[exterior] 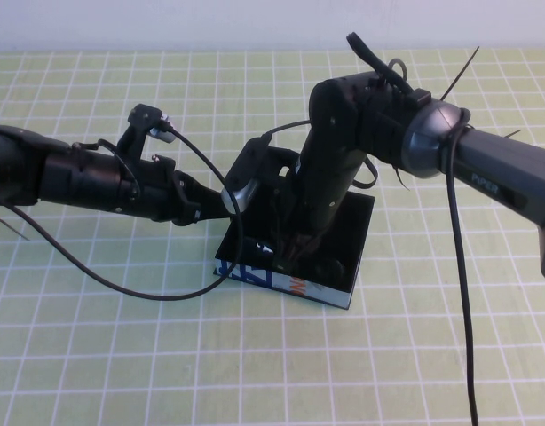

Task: Take glasses out of glasses case
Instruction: Pick up the glasses from the glasses case, then place the glasses on the table

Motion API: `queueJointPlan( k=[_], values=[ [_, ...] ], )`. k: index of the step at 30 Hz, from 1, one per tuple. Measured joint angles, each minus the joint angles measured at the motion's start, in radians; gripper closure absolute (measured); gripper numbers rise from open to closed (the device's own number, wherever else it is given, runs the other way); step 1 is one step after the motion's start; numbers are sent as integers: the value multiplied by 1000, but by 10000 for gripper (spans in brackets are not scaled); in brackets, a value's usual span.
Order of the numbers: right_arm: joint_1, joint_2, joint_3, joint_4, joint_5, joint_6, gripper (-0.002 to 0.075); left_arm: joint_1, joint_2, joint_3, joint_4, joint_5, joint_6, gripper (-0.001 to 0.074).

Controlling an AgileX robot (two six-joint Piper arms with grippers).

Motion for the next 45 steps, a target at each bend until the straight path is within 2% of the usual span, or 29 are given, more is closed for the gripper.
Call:
queueJointPlan(
  k=[9, 17, 26, 31, 37, 41, 45],
  values=[
    [0, 8, -98, -6, 111, 56, 723, 0, 0, 0, 17, 19, 0, 739],
    [0, -13, -201, -24, 128, 118, 725, 0, -32, 0, 21, 29, 0, 739],
    [0, -133, -201, -52, 138, 207, 725, 4, -185, 0, 41, 50, -9, 739],
    [-24, -225, -198, -55, 145, 324, 725, 9, -272, 0, 74, 52, -20, 739],
    [-121, -389, -56, -60, 146, 470, 725, 10, -309, 0, 102, 48, -43, 739],
    [-178, -523, 147, -61, 124, 545, 725, 10, -309, 0, 106, 48, -54, 739],
    [-201, -639, 390, -61, 3, 658, 725, 10, -309, 0, 110, 48, -59, 739]
  ],
)
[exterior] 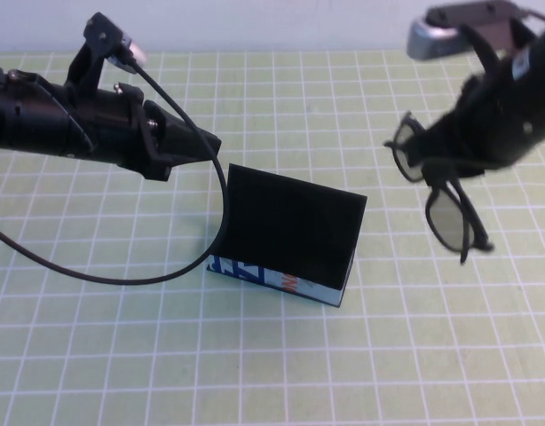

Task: Take glasses out of glasses case
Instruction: Place the glasses on the table

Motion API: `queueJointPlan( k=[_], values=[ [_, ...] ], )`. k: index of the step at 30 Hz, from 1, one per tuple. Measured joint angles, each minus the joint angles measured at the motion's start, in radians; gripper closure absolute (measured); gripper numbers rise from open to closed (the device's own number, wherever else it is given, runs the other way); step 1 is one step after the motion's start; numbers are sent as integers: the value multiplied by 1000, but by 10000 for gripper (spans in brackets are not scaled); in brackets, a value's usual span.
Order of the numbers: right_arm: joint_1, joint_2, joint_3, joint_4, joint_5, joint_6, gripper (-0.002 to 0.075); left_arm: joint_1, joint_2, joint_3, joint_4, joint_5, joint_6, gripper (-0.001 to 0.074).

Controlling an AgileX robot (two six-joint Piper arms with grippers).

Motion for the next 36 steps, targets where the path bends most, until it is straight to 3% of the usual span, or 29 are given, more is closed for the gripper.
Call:
queueJointPlan(
  k=[10, 23, 36],
  values=[
    [-5, -64, 443, 28, -311, 191, 725, 0, 0, 0, 2, 0, -1, 739],
    [-5, 87, 478, 100, -418, 198, 720, 0, 2, 0, 26, 4, -21, 739],
    [-5, 109, 478, 88, -420, 198, 481, 0, 2, 0, 25, 4, -32, 739]
  ],
)
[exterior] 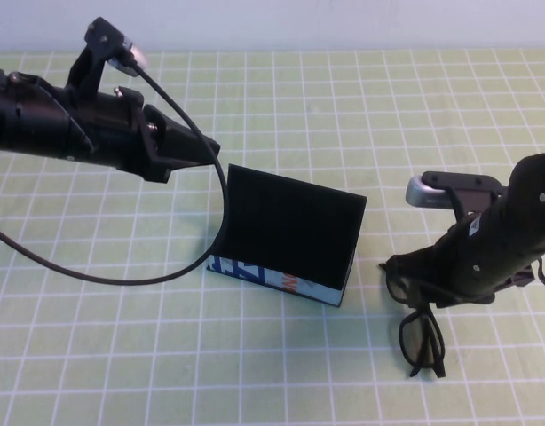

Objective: Take glasses out of glasses case

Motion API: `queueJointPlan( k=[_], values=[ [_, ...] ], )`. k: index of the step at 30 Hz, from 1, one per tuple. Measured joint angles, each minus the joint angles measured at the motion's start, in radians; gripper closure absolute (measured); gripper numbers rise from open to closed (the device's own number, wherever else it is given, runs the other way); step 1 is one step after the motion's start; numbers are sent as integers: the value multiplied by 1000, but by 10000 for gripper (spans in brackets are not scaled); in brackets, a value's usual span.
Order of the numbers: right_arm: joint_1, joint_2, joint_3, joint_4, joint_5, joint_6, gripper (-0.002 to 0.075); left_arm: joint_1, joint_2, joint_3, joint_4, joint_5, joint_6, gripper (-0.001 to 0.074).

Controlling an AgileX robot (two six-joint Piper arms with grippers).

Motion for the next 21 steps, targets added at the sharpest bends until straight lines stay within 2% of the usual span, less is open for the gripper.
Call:
queueJointPlan(
  k=[4, 6, 11, 13, 18, 21],
  values=[
    [0, -43, 0, -2, 58, 0, 470, 0, 0, 0, -30, -4, -13, 739],
    [0, -89, 0, -2, 90, 0, 494, 0, 0, 0, -67, -20, -48, 739],
    [0, -235, 0, -16, 203, 2, 672, 0, -14, 0, -127, -23, -83, 739],
    [0, -301, 6, -28, 249, 2, 709, 0, -46, 0, -120, -21, -87, 739],
    [0, -528, 69, -41, 326, -10, 736, 0, -170, 11, -67, -68, -123, 739],
    [0, -681, 134, -48, 347, -21, 741, 0, -282, 81, -79, -160, -132, 739]
  ],
)
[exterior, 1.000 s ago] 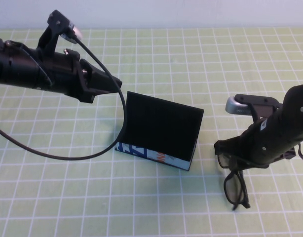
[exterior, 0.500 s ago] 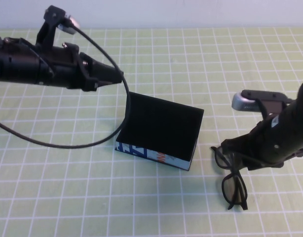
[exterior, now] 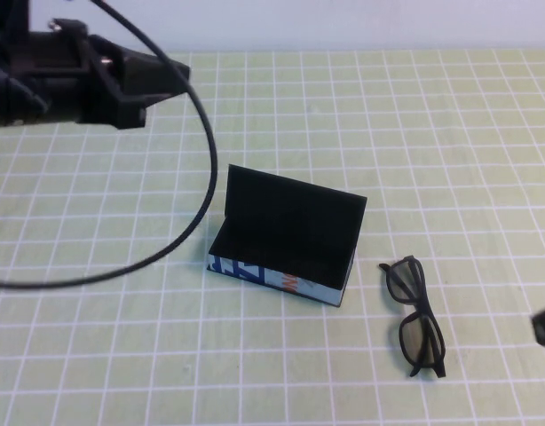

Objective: Take glasses out of glasses case

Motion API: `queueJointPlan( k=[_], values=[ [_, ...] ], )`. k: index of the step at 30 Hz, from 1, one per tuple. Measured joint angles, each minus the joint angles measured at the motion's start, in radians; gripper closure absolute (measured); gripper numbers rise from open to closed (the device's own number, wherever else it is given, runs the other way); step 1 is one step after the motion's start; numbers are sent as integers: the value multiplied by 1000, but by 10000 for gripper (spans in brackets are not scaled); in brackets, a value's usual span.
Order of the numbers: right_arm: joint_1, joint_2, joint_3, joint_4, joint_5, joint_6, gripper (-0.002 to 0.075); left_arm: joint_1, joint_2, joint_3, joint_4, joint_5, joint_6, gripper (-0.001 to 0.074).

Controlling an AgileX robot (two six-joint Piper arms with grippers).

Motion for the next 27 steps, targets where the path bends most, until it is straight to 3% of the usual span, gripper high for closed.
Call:
queueJointPlan(
  k=[8, 15, 27],
  values=[
    [0, -362, 101, 0, 34, -26, 742, 0, -350, 355, -96, -268, 73, 739],
    [0, -456, 106, 49, -26, -131, 742, 0, -694, 661, -296, -344, 243, 739],
    [0, -576, 337, 276, -538, -415, 742, 0, -1275, 1038, -392, -577, 274, 739]
  ],
)
